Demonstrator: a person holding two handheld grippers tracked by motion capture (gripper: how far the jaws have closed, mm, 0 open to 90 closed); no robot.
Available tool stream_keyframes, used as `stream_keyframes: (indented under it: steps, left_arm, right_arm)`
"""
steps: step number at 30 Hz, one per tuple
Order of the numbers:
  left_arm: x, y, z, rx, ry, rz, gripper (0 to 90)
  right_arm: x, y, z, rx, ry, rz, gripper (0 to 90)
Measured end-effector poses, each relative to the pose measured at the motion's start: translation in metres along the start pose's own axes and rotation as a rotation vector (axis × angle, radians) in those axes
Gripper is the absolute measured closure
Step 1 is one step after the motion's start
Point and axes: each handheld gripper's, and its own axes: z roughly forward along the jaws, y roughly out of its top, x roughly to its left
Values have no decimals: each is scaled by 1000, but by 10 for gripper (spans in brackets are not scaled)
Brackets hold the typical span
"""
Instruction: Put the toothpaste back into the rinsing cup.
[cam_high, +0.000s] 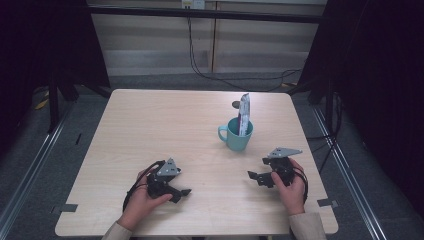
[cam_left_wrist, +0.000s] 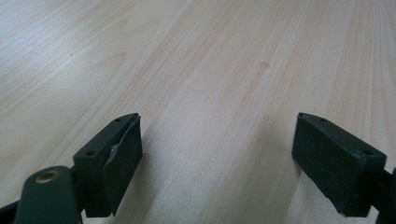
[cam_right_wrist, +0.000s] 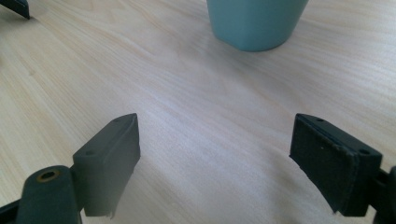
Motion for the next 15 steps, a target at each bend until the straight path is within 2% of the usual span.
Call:
stream_keyframes:
  steps: [11, 13, 15]
  left_arm:
    - [0, 0, 0, 0, 1, 0, 159]
    - [0, 0, 0, 0, 1, 1, 159]
    - [0, 0, 0, 0, 1, 0, 159]
  right_arm:
    - [2, -9, 4, 23, -17, -21, 153]
    - [3, -10, 5, 36, -44, -47, 154]
    - [4, -12, 6, 53, -45, -65, 153]
